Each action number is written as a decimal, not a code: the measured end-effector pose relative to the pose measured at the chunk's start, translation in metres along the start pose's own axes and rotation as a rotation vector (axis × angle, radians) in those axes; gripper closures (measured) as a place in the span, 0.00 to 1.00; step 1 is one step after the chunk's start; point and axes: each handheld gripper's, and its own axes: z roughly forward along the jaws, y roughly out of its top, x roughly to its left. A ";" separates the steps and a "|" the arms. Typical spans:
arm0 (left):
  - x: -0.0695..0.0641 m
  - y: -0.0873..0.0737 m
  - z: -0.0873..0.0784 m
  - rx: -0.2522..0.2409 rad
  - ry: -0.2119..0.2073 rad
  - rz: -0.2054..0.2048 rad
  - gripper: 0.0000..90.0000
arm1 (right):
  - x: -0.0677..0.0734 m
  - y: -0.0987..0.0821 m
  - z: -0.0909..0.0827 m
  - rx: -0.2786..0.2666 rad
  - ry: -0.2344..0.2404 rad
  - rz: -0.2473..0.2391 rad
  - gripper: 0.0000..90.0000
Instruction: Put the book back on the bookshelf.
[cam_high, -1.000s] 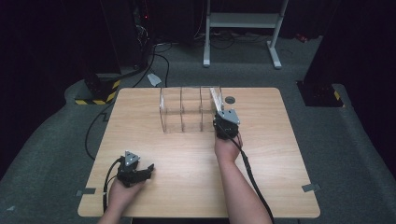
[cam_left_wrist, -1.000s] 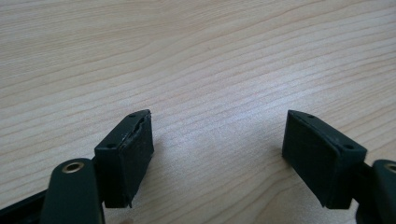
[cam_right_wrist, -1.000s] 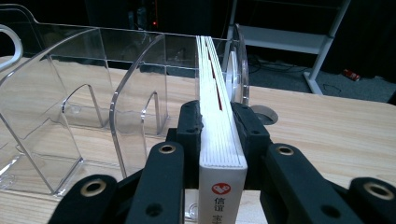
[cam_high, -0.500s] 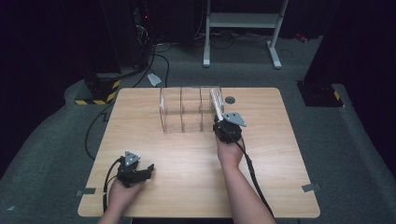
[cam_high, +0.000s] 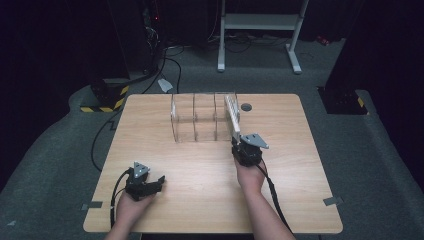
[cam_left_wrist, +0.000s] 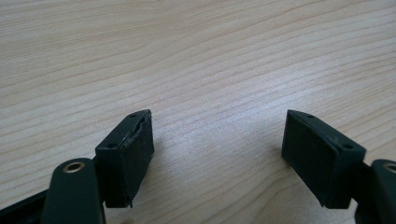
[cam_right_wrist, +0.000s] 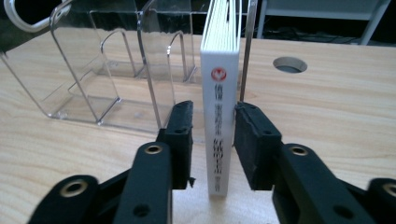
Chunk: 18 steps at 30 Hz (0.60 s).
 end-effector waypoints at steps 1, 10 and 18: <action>0.000 0.000 0.000 0.003 0.000 0.003 0.28 | 0.000 -0.002 0.000 0.004 0.000 0.000 0.77; 0.000 0.000 0.000 0.003 -0.001 0.004 0.28 | -0.004 -0.005 0.002 0.010 -0.001 0.004 0.80; 0.000 0.000 0.000 0.002 0.000 0.004 0.28 | -0.003 -0.003 0.005 0.007 -0.002 0.010 0.82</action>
